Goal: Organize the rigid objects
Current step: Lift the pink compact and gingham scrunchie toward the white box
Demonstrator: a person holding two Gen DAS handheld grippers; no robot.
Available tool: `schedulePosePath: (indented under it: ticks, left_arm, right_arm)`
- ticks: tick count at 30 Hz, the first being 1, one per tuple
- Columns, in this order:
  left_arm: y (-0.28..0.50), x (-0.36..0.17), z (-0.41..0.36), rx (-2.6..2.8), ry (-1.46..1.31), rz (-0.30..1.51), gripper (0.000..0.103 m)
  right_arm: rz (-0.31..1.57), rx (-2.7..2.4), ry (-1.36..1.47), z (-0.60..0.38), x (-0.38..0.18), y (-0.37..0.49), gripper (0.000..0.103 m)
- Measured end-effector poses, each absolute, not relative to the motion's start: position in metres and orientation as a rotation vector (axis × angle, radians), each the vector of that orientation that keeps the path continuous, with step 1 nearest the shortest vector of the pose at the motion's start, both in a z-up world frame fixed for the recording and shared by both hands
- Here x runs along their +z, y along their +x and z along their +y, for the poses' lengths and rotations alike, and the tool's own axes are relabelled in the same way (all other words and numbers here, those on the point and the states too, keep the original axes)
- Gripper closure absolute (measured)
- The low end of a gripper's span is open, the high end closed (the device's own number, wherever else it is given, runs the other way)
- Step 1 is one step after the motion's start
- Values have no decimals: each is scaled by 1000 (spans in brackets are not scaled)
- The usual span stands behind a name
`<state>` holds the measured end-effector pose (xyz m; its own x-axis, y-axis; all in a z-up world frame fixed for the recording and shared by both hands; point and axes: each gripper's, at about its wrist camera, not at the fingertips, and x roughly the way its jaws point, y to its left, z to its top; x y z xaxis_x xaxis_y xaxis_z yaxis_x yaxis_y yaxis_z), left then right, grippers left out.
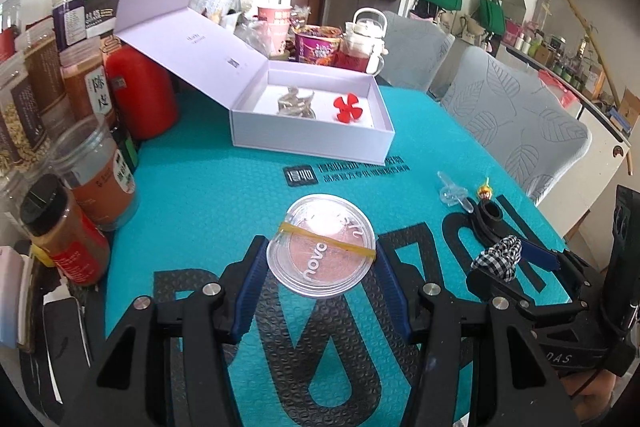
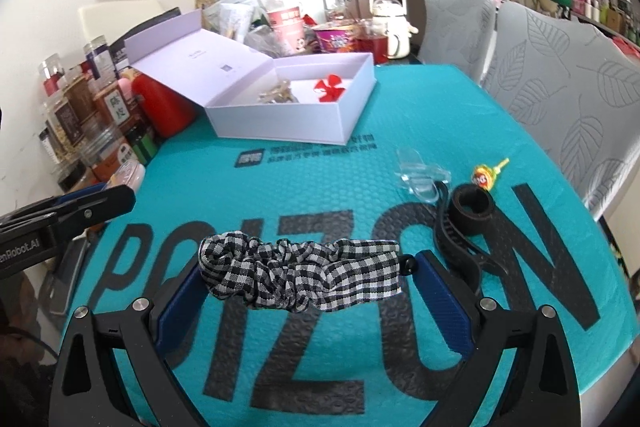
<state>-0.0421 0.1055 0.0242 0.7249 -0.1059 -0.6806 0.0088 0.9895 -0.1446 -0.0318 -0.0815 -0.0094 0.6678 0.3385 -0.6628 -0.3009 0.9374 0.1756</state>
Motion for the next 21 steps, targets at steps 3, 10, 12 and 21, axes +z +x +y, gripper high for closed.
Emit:
schedulePosePath:
  ticks: [3, 10, 12, 21]
  left_arm:
    - [-43, 34, 110, -45, -132, 737, 50]
    - [-40, 51, 119, -8, -124, 696, 50]
    - [-36, 54, 122, -1, -128, 691, 50]
    - [-8, 64, 133, 8, -115, 691, 50]
  right_arm:
    - [746, 386, 42, -74, -2, -31, 3]
    - [728, 430, 15, -60, 10, -23, 3]
    - [721, 440, 2, -56, 15, -18, 3]
    - [690, 471, -56, -42, 39, 14, 3]
